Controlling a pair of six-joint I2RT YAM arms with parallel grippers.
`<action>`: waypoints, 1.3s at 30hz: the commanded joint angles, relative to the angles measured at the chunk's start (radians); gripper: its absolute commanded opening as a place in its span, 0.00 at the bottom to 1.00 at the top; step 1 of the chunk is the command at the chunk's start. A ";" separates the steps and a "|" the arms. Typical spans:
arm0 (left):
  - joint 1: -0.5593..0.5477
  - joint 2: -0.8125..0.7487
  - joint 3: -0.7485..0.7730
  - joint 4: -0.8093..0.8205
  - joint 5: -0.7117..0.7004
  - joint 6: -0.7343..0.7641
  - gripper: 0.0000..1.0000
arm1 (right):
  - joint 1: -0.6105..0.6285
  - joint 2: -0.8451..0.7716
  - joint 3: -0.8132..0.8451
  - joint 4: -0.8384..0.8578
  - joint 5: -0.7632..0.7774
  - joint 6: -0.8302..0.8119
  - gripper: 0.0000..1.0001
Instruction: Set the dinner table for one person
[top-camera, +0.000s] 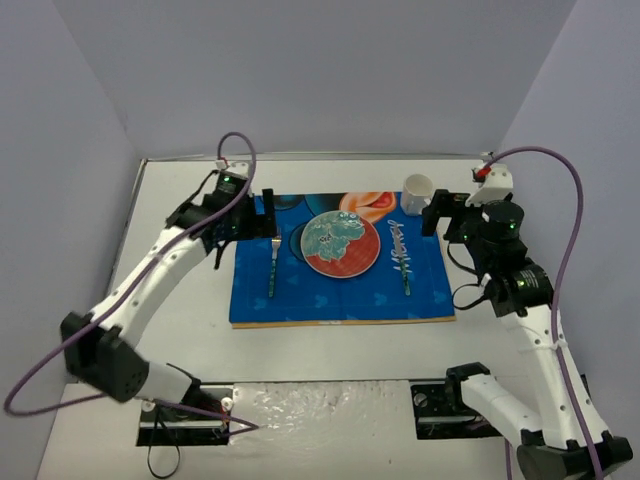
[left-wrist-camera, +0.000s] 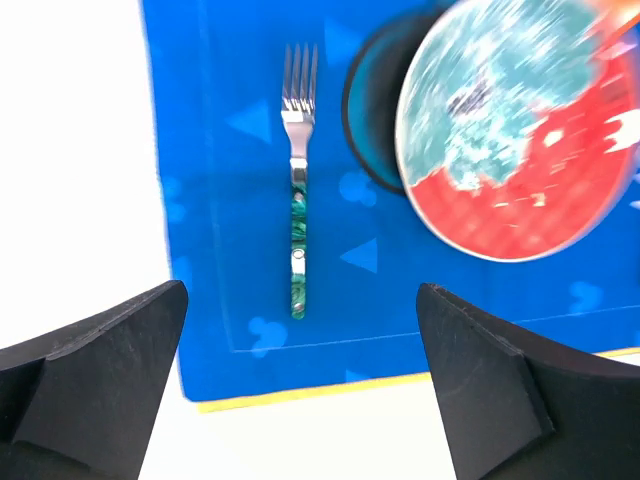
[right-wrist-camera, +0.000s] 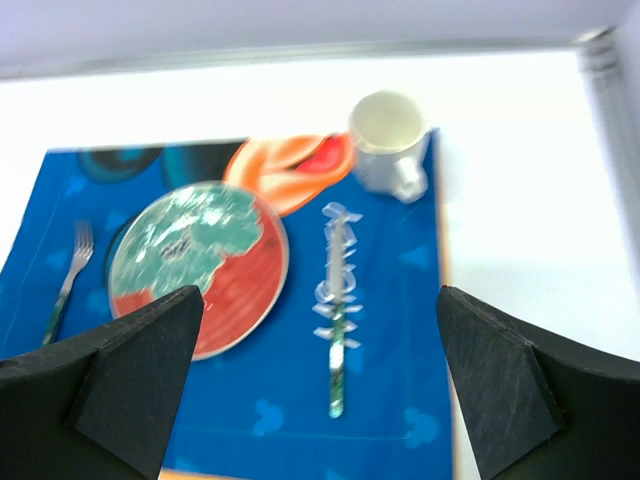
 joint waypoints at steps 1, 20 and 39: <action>0.046 -0.274 -0.039 0.049 -0.128 0.081 0.97 | 0.008 -0.050 0.091 -0.010 0.236 -0.057 1.00; 0.188 -0.882 -0.369 0.084 -0.263 0.228 0.97 | 0.048 -0.396 -0.046 -0.028 0.631 -0.075 1.00; 0.188 -0.931 -0.554 0.096 -0.243 0.156 0.97 | 0.060 -0.464 -0.176 -0.010 0.618 -0.054 1.00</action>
